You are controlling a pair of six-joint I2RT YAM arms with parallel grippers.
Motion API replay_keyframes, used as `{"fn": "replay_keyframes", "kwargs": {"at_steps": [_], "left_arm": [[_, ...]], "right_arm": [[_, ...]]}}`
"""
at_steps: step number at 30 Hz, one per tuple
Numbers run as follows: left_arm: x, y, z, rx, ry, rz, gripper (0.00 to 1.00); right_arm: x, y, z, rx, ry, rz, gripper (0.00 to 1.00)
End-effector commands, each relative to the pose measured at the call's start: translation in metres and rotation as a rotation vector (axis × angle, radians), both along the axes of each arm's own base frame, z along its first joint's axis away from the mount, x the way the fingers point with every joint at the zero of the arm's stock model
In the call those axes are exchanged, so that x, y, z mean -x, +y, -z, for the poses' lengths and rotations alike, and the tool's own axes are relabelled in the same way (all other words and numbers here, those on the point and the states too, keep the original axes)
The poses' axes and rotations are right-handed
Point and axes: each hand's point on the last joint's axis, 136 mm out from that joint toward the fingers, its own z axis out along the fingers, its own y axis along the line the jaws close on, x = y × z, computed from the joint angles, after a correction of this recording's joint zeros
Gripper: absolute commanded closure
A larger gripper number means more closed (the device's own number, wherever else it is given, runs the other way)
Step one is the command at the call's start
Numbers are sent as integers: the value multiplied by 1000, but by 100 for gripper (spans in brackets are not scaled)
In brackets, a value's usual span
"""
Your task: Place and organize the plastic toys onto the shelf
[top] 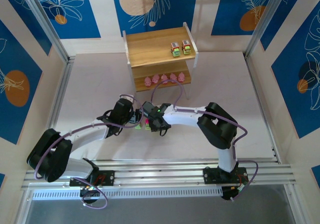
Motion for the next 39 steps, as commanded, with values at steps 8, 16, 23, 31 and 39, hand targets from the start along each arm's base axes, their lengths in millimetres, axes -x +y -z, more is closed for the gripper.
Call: {"fn": "replay_keyframes", "kwargs": {"at_steps": [8,16,23,31,39], "left_arm": [[-4,6,-2,15,-3,-33,20],[-4,6,-2,19,0,-34,20],[-4,6,-1,21,1,-33,20],[-4,2,0,30,6,-17,20],[-4,-2,3,41,18,-1,20]], "right_arm": [[-17,3,-3,-1,-23,9,59],[-16,2,-1,5,-16,3,69],[-14,-4,-11,12,-29,-11,73],[-12,-11,-45,1,-69,-44,75],[-9,-19,-80,-19,-111,-59,75]]}}
